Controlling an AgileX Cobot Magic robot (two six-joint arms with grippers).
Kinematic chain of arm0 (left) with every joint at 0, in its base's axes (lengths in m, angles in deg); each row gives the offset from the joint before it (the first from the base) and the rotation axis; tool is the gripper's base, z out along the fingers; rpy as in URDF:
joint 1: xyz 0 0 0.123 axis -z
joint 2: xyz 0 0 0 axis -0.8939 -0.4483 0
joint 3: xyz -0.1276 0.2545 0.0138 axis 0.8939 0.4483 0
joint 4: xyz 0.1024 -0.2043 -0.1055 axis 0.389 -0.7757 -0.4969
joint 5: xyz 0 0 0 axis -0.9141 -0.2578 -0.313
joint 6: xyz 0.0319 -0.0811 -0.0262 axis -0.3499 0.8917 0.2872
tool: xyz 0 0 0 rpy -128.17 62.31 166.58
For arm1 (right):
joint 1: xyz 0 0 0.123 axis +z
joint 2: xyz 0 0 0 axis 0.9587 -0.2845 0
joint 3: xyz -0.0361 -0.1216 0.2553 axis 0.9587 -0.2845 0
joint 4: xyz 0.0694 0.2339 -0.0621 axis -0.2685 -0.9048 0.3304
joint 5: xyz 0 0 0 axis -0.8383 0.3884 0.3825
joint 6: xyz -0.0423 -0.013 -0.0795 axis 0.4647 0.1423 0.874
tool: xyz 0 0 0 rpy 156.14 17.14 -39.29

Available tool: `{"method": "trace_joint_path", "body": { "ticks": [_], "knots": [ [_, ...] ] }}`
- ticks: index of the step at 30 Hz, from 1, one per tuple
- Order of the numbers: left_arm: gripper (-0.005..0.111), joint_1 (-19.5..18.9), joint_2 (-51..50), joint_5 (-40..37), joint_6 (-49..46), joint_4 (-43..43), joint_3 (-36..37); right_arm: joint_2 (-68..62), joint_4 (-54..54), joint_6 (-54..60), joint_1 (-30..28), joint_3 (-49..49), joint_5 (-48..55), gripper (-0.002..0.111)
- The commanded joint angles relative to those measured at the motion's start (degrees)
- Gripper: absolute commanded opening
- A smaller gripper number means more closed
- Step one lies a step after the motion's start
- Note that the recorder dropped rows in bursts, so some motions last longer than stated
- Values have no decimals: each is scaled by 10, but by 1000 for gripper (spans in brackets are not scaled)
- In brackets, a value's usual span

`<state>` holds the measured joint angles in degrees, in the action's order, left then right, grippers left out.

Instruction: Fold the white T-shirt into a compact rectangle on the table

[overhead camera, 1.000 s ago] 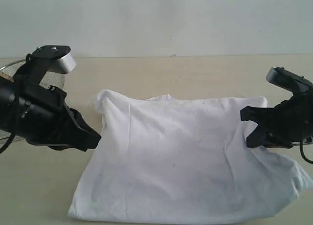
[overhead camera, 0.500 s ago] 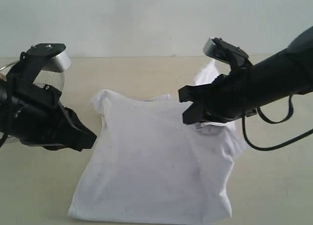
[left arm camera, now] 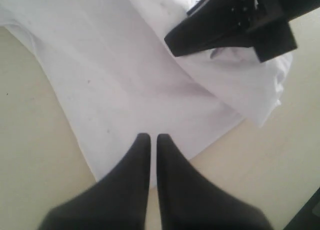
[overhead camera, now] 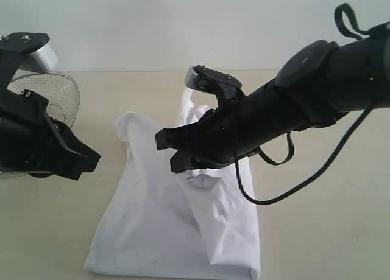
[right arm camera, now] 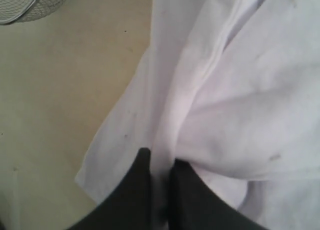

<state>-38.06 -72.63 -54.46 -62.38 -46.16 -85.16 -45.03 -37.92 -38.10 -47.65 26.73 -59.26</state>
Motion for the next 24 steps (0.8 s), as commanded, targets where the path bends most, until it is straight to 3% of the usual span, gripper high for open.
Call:
{"method": "trace_joint_path", "body": {
  "ticks": [1,24],
  "knots": [
    [5,-2,6,-5,10,4,0,-16,-8,1,24,27,-1,0],
    [5,-2,6,-18,21,24,0,-108,-36,-21,106,113,-38,0]
  ]
}}
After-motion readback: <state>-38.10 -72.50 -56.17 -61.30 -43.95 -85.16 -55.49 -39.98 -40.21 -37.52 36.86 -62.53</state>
